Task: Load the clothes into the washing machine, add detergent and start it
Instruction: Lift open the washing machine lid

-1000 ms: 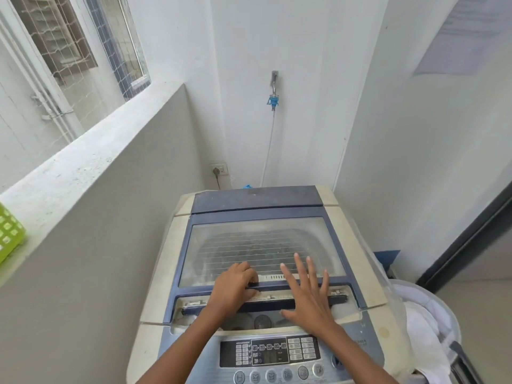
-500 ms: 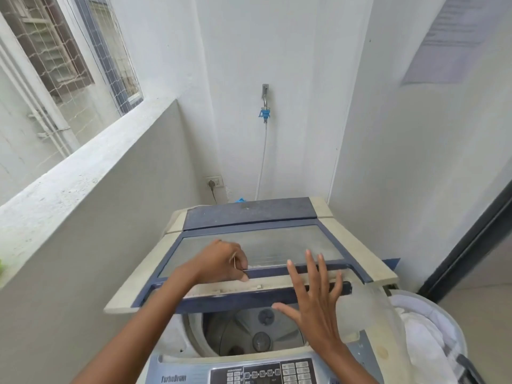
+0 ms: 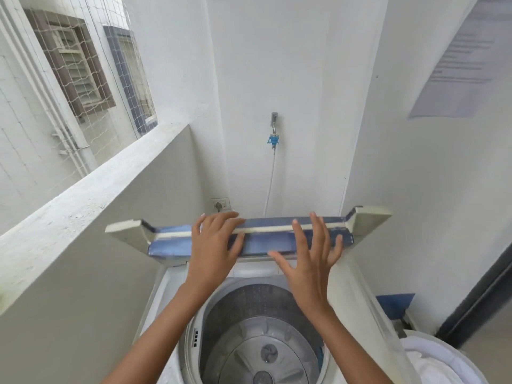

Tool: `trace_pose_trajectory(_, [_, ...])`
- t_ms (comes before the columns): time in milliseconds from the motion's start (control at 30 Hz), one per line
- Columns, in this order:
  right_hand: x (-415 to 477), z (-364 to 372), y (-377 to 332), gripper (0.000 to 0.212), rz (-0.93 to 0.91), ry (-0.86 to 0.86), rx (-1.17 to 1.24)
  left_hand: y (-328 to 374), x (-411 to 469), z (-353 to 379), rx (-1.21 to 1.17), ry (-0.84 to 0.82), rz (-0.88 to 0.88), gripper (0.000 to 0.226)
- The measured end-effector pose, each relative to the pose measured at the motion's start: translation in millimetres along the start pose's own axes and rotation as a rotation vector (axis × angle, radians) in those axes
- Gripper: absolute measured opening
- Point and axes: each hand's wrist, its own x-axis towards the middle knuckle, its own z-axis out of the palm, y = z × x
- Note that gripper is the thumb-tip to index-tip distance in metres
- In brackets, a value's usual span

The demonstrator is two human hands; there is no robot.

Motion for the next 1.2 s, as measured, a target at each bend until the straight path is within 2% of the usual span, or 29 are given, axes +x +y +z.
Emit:
trace_pose_trajectory(133, [31.9,24.4,-4.1,0.059,-0.02,-0.153,-0.101,-9.8,3.8,10.7,0.1,-0.051,-0.121,0.047])
trace_pose_trajectory(267, [59.7,40.9,-1.0,0.062,-0.026,-0.172,-0.109,-26.6,26.0,21.9,0.231,-0.138,-0.052,0.061])
trace_pose_trajectory(367, [87.0,55.5,1.6,0.064,-0.028,-0.229,-0.099,-38.7,58.8,28.7,0.196,-0.231,-0.071,0.077])
trace_pose_trajectory(500, [120.3,73.4,6.1,0.08,-0.035,-0.354,-0.074,-52.5,99.1,44.9,0.177,-0.33,-0.129,0.084])
trace_pose_trajectory(800, [138.1,89.5,11.1,0.075,-0.061,-0.453,-0.118,-64.4,113.0,65.1,0.208,-0.294,-0.1,0.081])
trace_pose_trajectory(1100, [129.7,72.9,8.0,0.084,-0.053,-0.549,-0.19,-59.4,100.6,52.2,0.156,-0.311,-0.05,0.078])
trace_pose_trajectory(1200, [129.6,62.3,5.9,0.092,-0.05,-0.612,-0.201,-62.1,97.2,38.9,0.082,-0.359,0.002,0.06])
